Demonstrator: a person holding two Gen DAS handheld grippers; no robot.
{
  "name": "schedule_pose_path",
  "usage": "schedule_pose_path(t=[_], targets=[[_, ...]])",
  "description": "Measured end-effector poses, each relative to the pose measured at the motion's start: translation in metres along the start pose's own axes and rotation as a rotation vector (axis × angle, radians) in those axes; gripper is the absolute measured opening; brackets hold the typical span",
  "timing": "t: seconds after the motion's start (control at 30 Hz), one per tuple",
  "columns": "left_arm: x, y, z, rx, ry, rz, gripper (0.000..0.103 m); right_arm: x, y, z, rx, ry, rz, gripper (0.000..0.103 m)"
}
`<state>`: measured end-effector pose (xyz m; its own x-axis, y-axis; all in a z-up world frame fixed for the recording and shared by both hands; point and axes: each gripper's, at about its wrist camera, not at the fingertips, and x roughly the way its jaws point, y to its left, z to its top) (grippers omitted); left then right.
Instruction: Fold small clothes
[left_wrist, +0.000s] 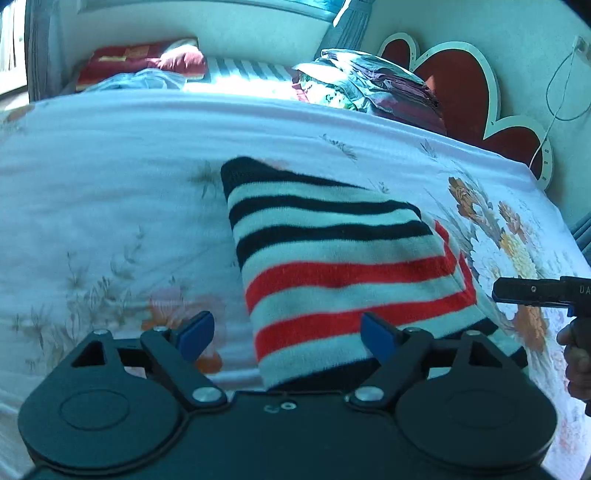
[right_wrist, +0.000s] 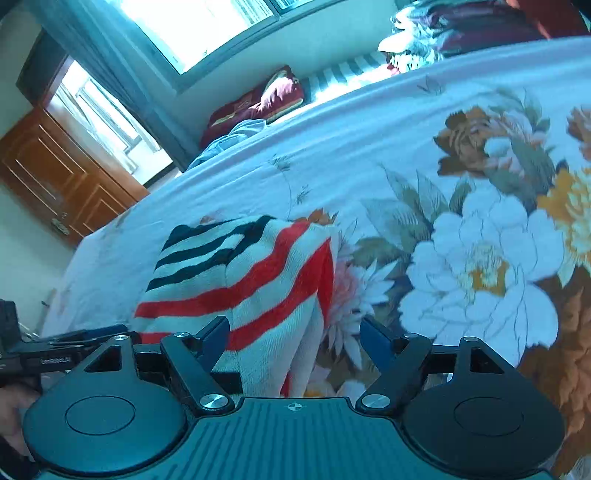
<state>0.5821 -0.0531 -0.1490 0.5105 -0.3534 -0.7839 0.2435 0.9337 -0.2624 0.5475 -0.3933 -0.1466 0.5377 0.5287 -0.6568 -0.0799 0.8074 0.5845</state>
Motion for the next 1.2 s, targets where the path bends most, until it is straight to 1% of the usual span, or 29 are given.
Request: schedule_pose_path(t=[0.1, 0.23, 0.27, 0.33, 0.37, 0.4, 0.47, 0.5, 0.53, 0.57, 0.63, 0.7, 0.73, 0.83, 0.93, 1.0, 1.07, 1.2], targets=[[-0.002, 0.010, -0.012, -0.092, 0.018, -0.060, 0.081, 0.000, -0.015, -0.010, 0.079, 0.062, 0.089, 0.077], [0.003, 0.022, -0.020, -0.214, 0.028, -0.107, 0.083, 0.011, -0.033, -0.023, 0.184, 0.138, 0.190, 0.077], [0.006, 0.024, -0.021, -0.239, 0.039, -0.124, 0.083, 0.012, -0.035, -0.024, 0.194, 0.136, 0.205, 0.077], [0.017, 0.028, -0.021, -0.289, 0.062, -0.158, 0.088, 0.016, -0.035, -0.021, 0.206, 0.134, 0.223, 0.077], [0.020, 0.028, -0.021, -0.291, 0.059, -0.164, 0.089, 0.019, -0.033, -0.019, 0.202, 0.137, 0.232, 0.077], [0.022, 0.024, -0.020, -0.278, 0.056, -0.160, 0.092, 0.022, -0.030, -0.018, 0.192, 0.141, 0.239, 0.077], [0.025, 0.012, -0.017, -0.227, 0.055, -0.116, 0.092, 0.029, -0.020, -0.014, 0.149, 0.143, 0.234, 0.076], [0.027, 0.003, -0.016, -0.190, 0.051, -0.092, 0.084, 0.032, -0.014, -0.011, 0.117, 0.143, 0.218, 0.069], [0.027, -0.003, -0.015, -0.164, 0.047, -0.085, 0.071, 0.034, -0.006, -0.011, 0.081, 0.146, 0.176, 0.050], [0.026, -0.010, -0.013, -0.151, 0.044, -0.063, 0.071, 0.036, 0.002, -0.011, 0.041, 0.141, 0.143, 0.045], [0.023, -0.026, -0.010, -0.095, 0.036, 0.007, 0.064, 0.036, 0.016, -0.014, -0.034, 0.129, 0.090, 0.042], [0.020, -0.041, -0.010, -0.037, 0.027, 0.061, 0.059, 0.034, 0.029, -0.018, -0.105, 0.112, 0.044, 0.041], [0.019, -0.047, -0.010, -0.010, 0.025, 0.084, 0.056, 0.033, 0.033, -0.020, -0.119, 0.107, 0.032, 0.040], [0.017, -0.060, -0.011, 0.046, 0.025, 0.139, 0.055, 0.033, 0.034, -0.023, -0.110, 0.100, 0.023, 0.040], [0.017, -0.066, -0.012, 0.056, 0.021, 0.171, 0.055, 0.035, 0.028, -0.029, -0.089, 0.088, 0.031, 0.040], [0.017, -0.070, -0.012, 0.069, 0.017, 0.192, 0.055, 0.037, 0.027, -0.026, -0.076, 0.087, 0.024, 0.040], [0.017, -0.074, -0.013, 0.086, 0.009, 0.206, 0.053, 0.036, 0.030, -0.026, -0.076, 0.084, 0.003, 0.040], [0.013, -0.073, -0.015, 0.100, -0.007, 0.200, 0.048, 0.034, 0.044, -0.027, -0.107, 0.075, -0.056, 0.040]])
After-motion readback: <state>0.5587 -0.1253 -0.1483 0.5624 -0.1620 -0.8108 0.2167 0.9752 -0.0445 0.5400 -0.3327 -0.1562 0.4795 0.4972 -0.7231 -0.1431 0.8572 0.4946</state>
